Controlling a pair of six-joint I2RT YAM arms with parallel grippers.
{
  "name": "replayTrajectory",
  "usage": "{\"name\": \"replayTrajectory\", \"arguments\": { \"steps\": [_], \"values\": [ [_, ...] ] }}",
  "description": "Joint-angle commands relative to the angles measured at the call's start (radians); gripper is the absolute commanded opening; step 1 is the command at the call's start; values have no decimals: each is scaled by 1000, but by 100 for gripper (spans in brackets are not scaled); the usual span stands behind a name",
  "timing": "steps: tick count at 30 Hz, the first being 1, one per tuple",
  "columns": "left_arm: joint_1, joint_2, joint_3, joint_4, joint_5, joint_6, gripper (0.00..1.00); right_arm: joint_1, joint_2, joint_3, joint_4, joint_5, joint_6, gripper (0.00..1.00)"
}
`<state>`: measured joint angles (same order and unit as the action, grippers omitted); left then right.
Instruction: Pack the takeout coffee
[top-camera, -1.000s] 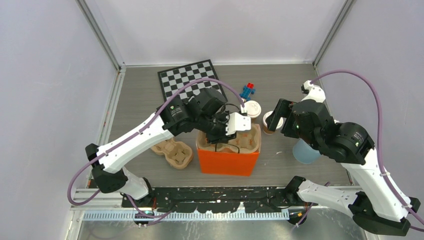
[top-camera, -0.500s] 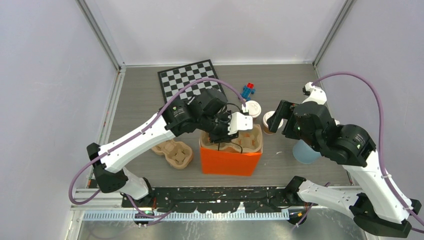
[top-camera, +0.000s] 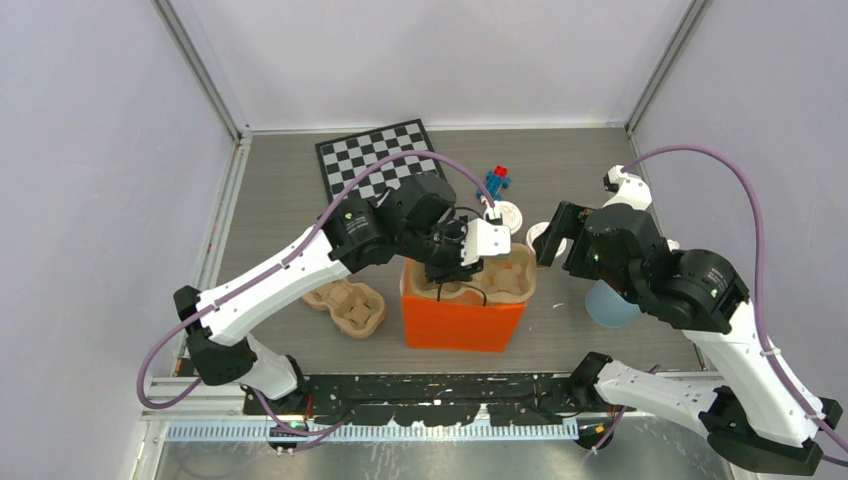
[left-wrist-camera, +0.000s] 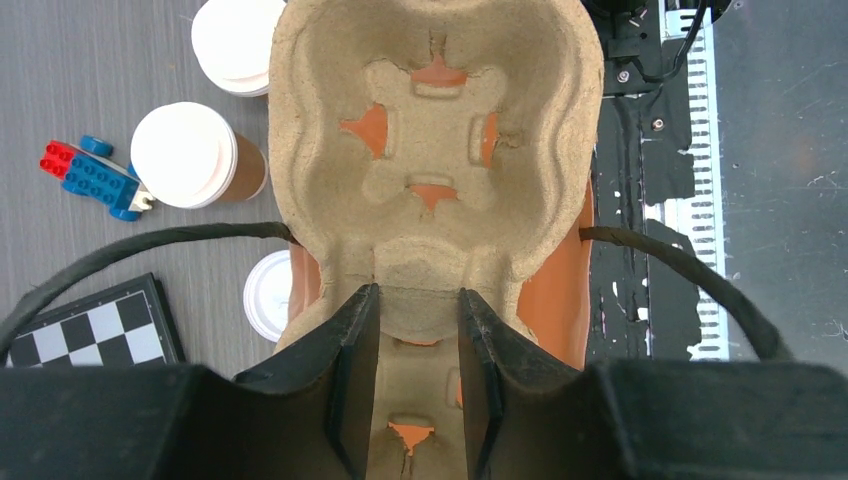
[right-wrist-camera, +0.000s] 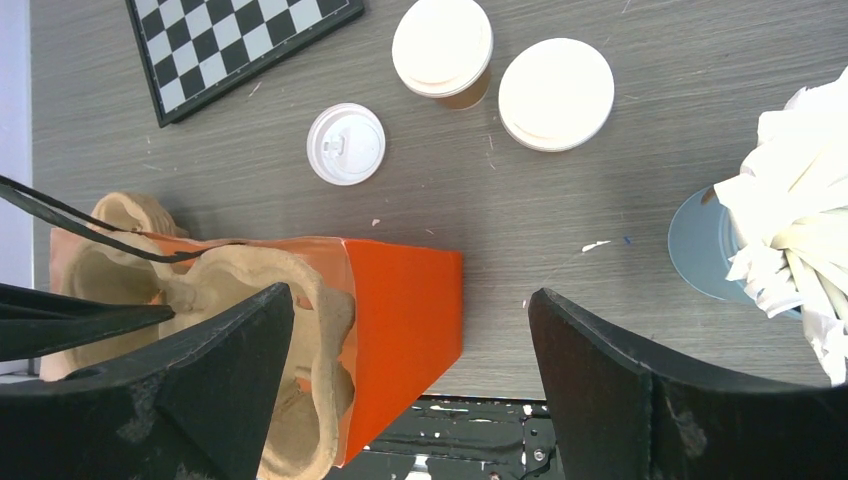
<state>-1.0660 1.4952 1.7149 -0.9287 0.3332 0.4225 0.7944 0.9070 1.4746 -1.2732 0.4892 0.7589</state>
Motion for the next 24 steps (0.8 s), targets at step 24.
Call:
{"name": "replayTrajectory", "arguments": {
  "steps": [24],
  "values": [
    [-7,-61,-158,35,-134,31,15,-4,-9,-10,55,20,-4,91]
  ]
}}
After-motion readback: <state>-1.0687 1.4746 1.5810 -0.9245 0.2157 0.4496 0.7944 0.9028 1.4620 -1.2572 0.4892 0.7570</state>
